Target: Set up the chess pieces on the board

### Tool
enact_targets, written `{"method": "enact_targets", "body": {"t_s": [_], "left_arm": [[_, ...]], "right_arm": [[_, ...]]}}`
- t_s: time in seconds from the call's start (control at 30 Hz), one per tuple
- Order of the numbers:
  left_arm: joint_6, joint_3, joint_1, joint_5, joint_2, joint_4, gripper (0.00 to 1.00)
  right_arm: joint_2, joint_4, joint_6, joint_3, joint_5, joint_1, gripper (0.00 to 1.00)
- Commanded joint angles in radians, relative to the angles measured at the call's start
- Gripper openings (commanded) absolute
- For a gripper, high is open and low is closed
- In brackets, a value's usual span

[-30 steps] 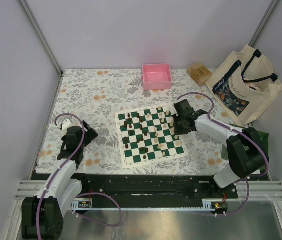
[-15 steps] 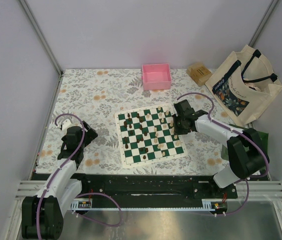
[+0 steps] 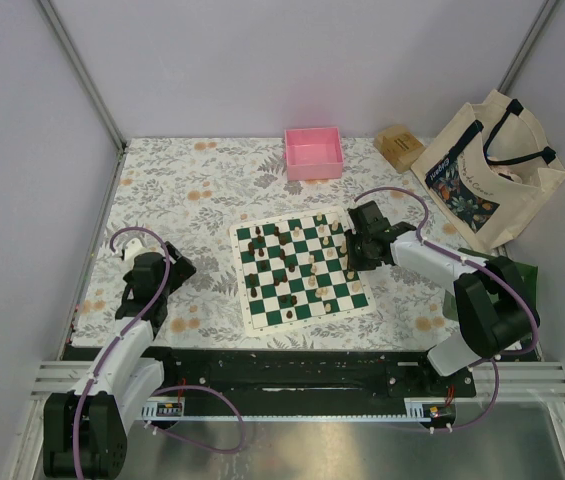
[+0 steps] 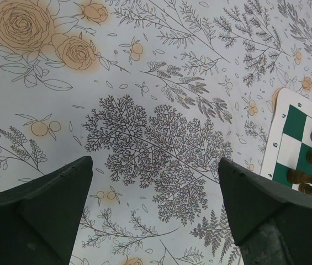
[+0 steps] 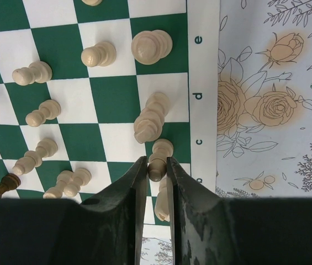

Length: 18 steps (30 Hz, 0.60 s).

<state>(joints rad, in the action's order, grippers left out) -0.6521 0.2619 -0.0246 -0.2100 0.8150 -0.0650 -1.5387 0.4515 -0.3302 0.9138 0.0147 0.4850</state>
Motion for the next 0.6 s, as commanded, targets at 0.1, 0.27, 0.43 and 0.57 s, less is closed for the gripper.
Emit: {"method": "enact_targets", "body": {"t_s": [0.1,0.27,0.43,0.57], "left_arm": [[0.002,0.023,0.002,-0.011,-0.002,0.042,0.99],[0.0,0.022,0.0,-0.008,-0.002,0.04,0.99],[0.002,0.022,0.002,-0.011,-0.002,0.042,0.99],[0.002,0.023,0.002,-0.011,-0.002,0.037,0.99]], "right_arm": [[0.037,0.01,0.005,0.016,0.014,-0.005,0.36],[0.095,0.044,0.013,0.043,0.002,-0.005,0.41],[0.179,0.042,-0.006,0.056,-0.071,-0.003,0.44],[0.204,0.003,-0.029,0.053,-0.116,0.052,0.44]]}}
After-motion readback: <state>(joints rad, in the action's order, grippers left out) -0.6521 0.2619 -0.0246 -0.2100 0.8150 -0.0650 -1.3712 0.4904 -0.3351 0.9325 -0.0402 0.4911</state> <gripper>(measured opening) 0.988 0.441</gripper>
